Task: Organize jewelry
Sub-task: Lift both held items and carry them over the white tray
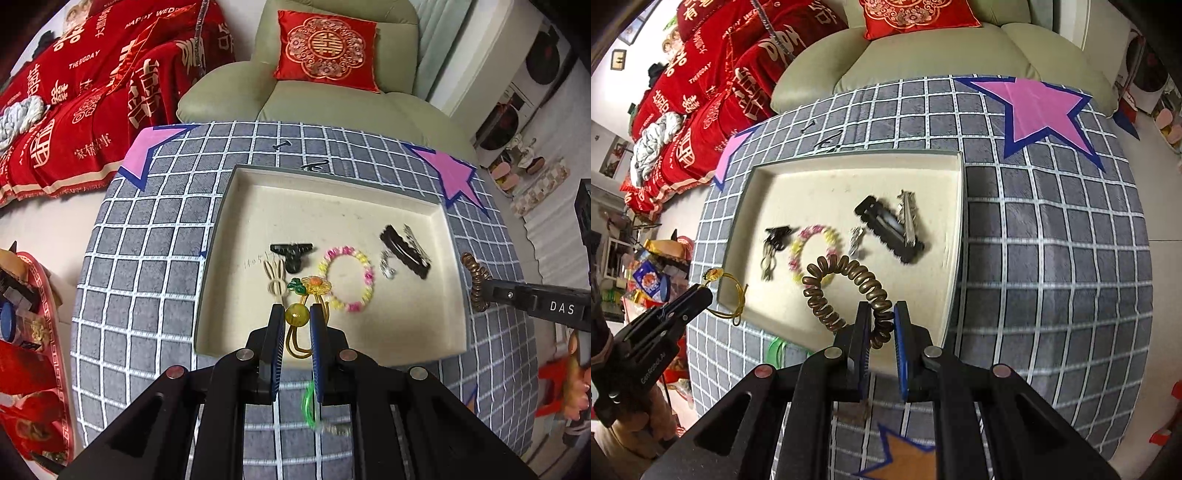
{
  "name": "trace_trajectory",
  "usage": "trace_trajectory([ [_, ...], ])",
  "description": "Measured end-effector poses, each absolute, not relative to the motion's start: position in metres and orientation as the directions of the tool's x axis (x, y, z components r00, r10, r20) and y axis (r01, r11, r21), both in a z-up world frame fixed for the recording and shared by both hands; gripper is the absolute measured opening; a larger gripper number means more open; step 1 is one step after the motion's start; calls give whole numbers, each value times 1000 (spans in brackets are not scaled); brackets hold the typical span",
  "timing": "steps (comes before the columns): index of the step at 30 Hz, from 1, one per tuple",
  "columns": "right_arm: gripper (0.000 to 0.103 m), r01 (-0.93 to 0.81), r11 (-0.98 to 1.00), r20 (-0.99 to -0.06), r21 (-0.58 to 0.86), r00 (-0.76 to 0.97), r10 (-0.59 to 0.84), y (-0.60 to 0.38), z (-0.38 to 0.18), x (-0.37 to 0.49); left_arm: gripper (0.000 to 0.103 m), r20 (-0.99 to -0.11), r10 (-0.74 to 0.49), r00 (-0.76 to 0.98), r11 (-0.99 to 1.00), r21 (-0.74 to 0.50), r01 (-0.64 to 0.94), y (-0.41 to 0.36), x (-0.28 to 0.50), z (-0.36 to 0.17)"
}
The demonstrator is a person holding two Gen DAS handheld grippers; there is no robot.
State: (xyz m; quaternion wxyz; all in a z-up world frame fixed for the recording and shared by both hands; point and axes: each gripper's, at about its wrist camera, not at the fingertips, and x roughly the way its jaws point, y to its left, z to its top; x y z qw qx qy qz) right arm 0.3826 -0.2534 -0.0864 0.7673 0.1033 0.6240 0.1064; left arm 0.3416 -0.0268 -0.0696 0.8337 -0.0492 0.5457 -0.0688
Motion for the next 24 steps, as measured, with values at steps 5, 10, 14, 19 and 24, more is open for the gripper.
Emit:
trace_trajectory([
  [5,13,-19,959,-941,284,188,282,-254,-103,404,21,-915,-143,378,989,-142,29,-30,360,-87],
  [10,13,-23,964,-947,266,182,266,-251,-117,419,21,-926,-121,358,992,-122,21,-37,373,-105],
  [14,13,-33,970,-953,243,180,244,-248,-128,429,21,-933,-99,346,995,-99,17,-41,379,-117],
  [19,13,-45,974,-957,224,179,228,-244,-138,437,22,-940,-73,333,997,-73,12,-44,384,-128],
  [24,13,-60,977,-963,205,168,212,-238,-149,441,22,-949,-57,310,998,-56,13,-47,386,-139],
])
